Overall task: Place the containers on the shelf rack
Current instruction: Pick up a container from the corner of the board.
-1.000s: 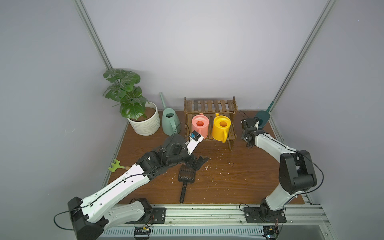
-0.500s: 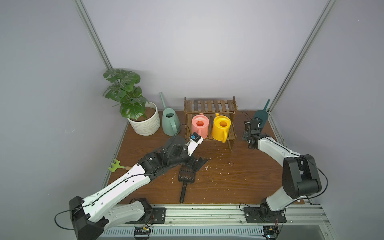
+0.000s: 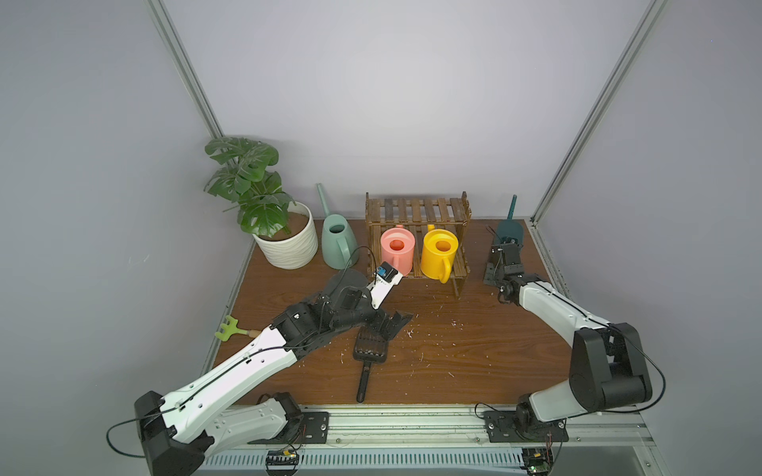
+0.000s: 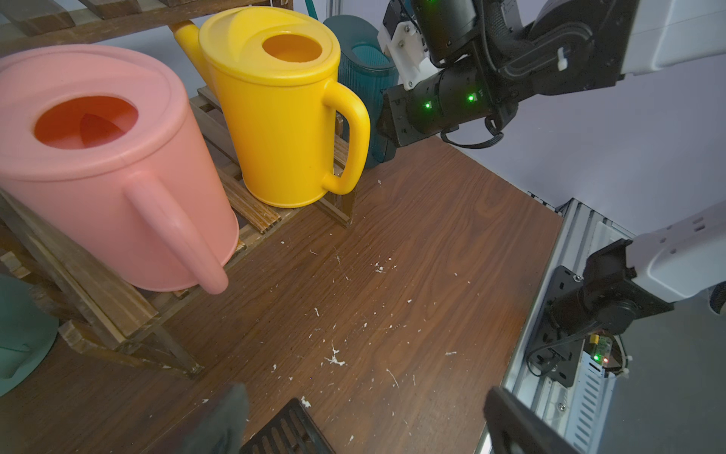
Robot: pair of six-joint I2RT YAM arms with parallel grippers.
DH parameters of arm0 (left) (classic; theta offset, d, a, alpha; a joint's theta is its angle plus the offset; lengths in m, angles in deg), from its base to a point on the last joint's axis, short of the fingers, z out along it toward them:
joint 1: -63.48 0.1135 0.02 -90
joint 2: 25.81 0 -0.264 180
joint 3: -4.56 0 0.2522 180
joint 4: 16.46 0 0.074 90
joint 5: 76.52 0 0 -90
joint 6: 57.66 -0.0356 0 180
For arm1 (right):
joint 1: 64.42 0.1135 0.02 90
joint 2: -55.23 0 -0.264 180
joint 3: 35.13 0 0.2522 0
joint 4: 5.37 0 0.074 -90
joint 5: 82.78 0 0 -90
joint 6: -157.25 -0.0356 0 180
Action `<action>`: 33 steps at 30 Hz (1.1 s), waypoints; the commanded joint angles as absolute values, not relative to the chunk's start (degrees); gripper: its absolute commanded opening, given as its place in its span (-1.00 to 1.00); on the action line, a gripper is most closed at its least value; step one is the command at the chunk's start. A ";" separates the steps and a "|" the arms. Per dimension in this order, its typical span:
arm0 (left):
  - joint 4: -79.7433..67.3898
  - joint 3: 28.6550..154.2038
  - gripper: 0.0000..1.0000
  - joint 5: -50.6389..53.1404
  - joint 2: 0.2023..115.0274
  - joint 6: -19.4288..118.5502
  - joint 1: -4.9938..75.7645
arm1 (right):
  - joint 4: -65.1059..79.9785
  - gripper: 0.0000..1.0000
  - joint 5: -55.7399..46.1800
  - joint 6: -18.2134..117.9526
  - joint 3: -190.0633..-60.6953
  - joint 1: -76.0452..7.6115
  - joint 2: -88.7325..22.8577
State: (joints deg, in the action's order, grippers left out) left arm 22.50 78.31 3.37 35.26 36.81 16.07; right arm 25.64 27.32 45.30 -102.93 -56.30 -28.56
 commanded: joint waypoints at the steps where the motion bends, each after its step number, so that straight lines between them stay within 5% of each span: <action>1: 21.41 78.03 0.93 2.76 34.88 37.35 16.24 | 27.36 -0.61 24.09 45.76 -101.88 -56.42 -24.97; 10: 19.70 76.77 0.93 1.42 34.92 37.60 16.24 | 28.24 -0.55 19.53 44.34 -92.59 -56.38 -18.28; 17: 18.12 76.35 0.93 0.04 36.18 37.87 16.22 | 23.57 0.07 20.97 44.19 -87.89 -56.41 -16.06; 21: 17.27 75.77 0.93 0.25 36.21 37.93 16.25 | 16.43 0.25 21.43 44.03 -83.63 -56.27 -16.12; 33: 16.12 75.46 0.93 0.21 37.05 38.03 16.20 | 5.22 0.16 24.48 43.91 -76.45 -55.63 -12.75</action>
State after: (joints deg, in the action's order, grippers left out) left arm 17.64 75.89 0.97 36.45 37.66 16.07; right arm 6.72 22.86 44.10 -77.60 -56.01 -14.27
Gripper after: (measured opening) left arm 0.963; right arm 0.585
